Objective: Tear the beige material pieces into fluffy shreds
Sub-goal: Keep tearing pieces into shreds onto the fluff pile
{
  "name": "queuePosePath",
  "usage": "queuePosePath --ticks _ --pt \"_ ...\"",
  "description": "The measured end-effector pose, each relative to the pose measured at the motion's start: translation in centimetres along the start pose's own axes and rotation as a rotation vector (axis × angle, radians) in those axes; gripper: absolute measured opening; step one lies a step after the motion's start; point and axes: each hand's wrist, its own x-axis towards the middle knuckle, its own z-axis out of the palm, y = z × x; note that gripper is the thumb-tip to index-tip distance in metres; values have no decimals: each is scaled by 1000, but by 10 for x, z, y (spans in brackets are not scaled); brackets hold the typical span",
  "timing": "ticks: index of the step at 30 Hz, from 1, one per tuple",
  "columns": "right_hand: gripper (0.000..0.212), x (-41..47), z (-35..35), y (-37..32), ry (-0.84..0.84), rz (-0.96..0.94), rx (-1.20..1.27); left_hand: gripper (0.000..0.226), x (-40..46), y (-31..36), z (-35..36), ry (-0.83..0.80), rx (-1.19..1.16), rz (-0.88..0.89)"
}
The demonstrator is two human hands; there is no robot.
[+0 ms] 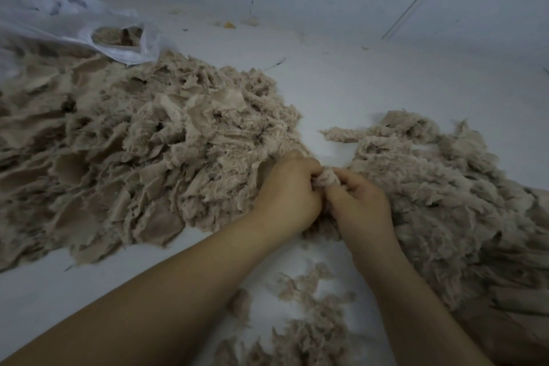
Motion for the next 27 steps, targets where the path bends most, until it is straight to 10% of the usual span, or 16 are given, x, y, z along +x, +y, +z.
queuePosePath --ticks 9,27 --pt "26 2 2 3 50 13 -82 17 -6 2 -17 -162 -680 -296" --pt "6 3 -2 4 95 -12 217 32 -23 -17 -19 -95 -973 -424"
